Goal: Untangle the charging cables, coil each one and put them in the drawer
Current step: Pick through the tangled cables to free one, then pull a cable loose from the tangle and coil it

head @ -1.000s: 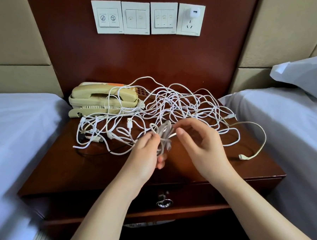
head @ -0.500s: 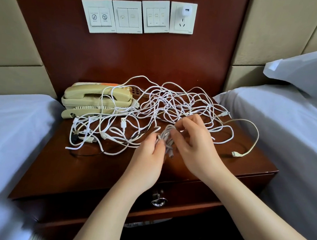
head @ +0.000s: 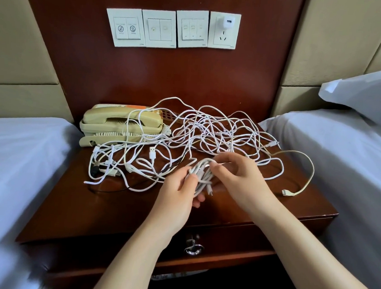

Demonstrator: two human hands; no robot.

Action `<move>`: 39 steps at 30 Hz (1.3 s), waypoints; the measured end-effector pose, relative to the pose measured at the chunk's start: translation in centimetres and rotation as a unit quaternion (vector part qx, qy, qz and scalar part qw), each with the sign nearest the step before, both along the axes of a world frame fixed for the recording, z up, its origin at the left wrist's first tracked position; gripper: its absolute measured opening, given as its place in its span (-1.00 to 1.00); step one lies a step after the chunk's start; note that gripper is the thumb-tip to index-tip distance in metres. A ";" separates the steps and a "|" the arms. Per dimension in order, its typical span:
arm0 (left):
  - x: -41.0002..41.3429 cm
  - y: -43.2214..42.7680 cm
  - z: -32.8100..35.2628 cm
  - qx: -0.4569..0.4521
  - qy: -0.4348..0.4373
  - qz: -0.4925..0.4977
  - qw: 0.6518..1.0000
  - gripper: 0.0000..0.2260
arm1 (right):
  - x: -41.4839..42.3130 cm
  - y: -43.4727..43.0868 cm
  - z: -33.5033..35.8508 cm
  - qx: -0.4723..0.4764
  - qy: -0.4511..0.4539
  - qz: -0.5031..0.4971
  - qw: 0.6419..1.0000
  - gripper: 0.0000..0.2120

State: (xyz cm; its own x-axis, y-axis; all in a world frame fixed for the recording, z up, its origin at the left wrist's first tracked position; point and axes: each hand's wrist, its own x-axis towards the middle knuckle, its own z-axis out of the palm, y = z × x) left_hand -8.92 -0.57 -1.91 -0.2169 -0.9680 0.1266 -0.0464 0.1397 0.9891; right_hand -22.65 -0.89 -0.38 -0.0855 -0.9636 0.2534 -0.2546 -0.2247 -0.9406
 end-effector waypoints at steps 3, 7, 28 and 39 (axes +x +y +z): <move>-0.1 0.1 0.1 0.029 -0.011 -0.025 0.999 -0.73 | -0.3 -0.1 -0.1 -0.064 0.044 -0.024 0.997 -0.92; -0.4 0.1 0.0 0.054 0.004 -0.017 0.998 -0.74 | -0.9 -0.5 -0.1 -0.047 0.021 0.019 0.999 -0.83; -4.2 0.0 1.0 0.060 0.208 0.102 0.971 -0.87 | -1.4 0.3 -0.1 -0.128 0.098 -0.090 0.983 -0.70; -8.9 0.2 2.4 -0.025 0.122 0.053 0.991 -0.82 | -5.8 0.0 0.6 -0.163 0.089 -0.150 0.971 -0.71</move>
State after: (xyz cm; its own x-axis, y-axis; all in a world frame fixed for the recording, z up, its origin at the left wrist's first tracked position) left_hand -17.86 -0.38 0.46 -0.0717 -0.9748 0.2113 0.1763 0.1961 0.9646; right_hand -28.45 -0.92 0.17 -0.2778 -0.7675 0.5778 -0.5067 -0.3939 -0.7669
